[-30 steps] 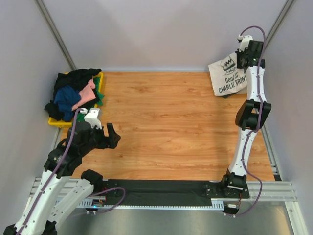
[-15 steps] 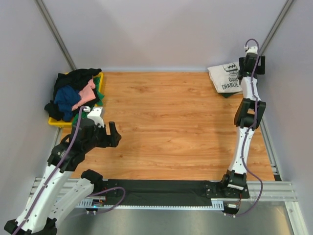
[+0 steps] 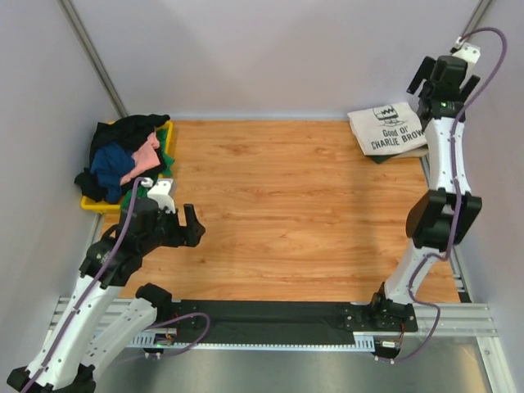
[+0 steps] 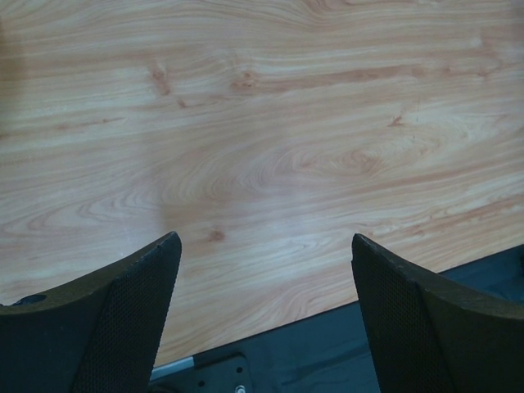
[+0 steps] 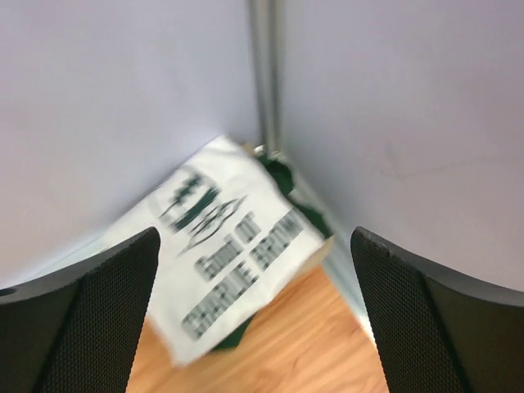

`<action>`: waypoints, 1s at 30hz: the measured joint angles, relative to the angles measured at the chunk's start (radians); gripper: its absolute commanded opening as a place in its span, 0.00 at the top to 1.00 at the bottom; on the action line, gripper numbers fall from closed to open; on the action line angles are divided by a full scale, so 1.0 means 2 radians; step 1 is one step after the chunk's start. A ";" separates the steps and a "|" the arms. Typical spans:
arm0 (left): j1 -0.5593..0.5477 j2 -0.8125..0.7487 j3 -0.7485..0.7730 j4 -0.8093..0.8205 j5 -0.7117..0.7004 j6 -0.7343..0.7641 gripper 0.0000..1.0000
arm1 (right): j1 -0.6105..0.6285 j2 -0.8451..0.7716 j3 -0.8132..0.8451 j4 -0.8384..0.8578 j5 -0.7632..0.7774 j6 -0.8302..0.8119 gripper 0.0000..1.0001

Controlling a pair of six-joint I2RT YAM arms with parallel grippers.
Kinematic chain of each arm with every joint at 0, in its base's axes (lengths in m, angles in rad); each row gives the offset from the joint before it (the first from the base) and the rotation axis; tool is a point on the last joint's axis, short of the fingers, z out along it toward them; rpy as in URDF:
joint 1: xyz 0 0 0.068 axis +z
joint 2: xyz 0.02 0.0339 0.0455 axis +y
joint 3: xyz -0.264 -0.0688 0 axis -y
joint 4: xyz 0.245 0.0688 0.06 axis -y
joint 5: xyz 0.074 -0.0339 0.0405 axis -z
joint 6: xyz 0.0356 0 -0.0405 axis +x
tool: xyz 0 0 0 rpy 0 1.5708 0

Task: Fold and stack the t-shirts
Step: Reset both grippers

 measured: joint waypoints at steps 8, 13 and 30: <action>0.001 0.003 0.000 0.000 0.010 0.001 0.08 | 0.141 -0.262 -0.294 -0.055 -0.101 0.126 0.00; 0.001 -0.011 0.000 0.000 0.007 0.001 0.07 | 0.342 -0.390 -0.525 -0.049 -0.109 0.183 0.00; 0.001 -0.028 0.000 -0.005 -0.041 -0.001 0.06 | 0.546 -0.575 -0.719 -0.039 -0.095 0.325 0.00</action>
